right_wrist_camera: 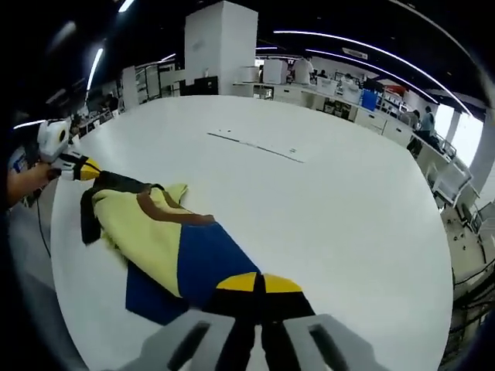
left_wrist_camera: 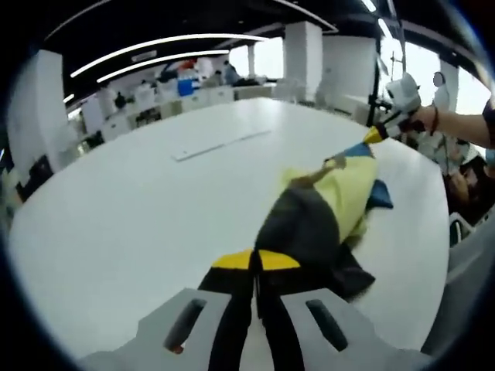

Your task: Fold the garment on the visible template until the final outline fits inside the template.

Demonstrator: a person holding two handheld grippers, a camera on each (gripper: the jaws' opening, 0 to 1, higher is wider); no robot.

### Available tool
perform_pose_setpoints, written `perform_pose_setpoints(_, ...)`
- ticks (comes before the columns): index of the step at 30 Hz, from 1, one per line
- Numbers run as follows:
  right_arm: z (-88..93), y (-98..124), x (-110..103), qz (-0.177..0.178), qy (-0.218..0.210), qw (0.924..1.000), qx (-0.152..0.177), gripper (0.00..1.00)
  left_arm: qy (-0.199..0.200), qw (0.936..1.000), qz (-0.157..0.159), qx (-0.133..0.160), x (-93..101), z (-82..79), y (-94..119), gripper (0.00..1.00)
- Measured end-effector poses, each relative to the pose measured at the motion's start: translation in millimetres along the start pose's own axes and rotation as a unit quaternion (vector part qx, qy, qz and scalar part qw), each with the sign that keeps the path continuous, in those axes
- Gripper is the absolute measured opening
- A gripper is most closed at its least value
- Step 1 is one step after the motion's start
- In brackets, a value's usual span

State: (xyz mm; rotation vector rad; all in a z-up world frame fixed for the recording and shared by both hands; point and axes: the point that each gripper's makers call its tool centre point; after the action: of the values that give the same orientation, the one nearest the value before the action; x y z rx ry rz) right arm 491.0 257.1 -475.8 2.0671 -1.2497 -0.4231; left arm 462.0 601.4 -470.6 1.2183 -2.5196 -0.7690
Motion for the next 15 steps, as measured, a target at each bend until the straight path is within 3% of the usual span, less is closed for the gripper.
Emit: perform_pose_setpoints(15,-43.1,19.4,10.8,0.012,0.028,0.9987,0.041,0.0,-0.018,0.9983,-0.007,0.055,-9.9,-57.5,19.2,0.0)
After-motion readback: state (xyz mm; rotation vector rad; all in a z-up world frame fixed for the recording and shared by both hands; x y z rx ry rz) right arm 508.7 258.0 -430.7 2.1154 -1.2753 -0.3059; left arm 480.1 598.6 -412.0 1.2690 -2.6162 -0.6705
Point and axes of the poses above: the point that each gripper's makers call its tool centre point, and the gripper's own axes: y roughly backward along the fingers, x roughly to its right, z roughly out of its underside, and after that the axes turned 2 degrees about z, right-handed
